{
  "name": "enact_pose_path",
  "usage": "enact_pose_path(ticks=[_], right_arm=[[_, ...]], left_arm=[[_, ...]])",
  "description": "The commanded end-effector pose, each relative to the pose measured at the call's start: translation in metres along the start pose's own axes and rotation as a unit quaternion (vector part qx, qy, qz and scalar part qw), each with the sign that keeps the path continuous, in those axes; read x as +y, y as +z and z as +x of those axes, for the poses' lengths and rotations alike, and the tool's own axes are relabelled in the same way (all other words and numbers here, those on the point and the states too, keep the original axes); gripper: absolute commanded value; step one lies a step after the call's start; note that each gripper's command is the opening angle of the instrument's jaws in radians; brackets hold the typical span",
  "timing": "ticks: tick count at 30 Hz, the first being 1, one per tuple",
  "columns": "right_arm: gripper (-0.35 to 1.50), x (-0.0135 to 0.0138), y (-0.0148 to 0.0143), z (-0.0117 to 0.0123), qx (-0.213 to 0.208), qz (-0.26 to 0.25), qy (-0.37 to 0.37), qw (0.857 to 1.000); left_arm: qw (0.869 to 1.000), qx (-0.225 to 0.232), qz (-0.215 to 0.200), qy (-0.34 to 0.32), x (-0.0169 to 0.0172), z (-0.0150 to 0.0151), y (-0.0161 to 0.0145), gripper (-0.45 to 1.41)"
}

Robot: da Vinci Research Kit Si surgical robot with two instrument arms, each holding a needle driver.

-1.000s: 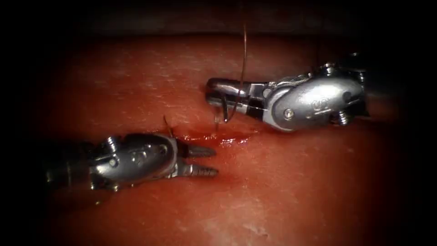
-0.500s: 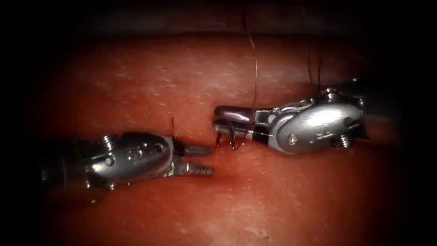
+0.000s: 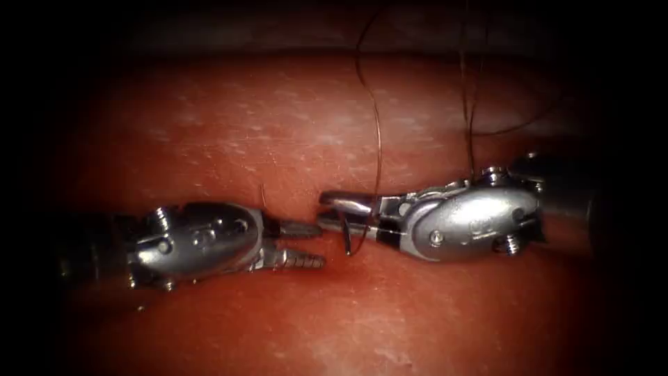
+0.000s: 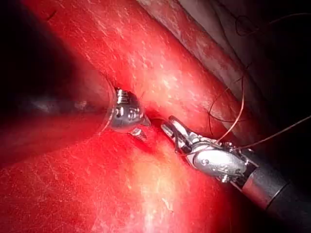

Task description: Wound Closure

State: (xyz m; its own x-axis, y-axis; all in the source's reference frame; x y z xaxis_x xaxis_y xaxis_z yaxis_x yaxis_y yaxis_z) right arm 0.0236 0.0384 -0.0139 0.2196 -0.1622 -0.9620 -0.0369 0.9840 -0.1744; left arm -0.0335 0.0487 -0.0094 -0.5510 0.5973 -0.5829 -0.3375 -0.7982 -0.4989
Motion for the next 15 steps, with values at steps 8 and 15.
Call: enact_pose_path(ticks=[8,15], right_arm=[[-0.35,-0.0008,0.001,-0.0008,-0.005,0.012,0.021,1.0],[-0.35,0.0021,0.0005,-0.0001,-0.01,-0.03,0.029,0.999]], left_arm=[[1.0,0.001,0.0,0.0,-0.0001,-0.0001,0.0008,0.29],[1.0,0.001,0.0,0.0,-0.0001,0.0,0.0009,0.29]])
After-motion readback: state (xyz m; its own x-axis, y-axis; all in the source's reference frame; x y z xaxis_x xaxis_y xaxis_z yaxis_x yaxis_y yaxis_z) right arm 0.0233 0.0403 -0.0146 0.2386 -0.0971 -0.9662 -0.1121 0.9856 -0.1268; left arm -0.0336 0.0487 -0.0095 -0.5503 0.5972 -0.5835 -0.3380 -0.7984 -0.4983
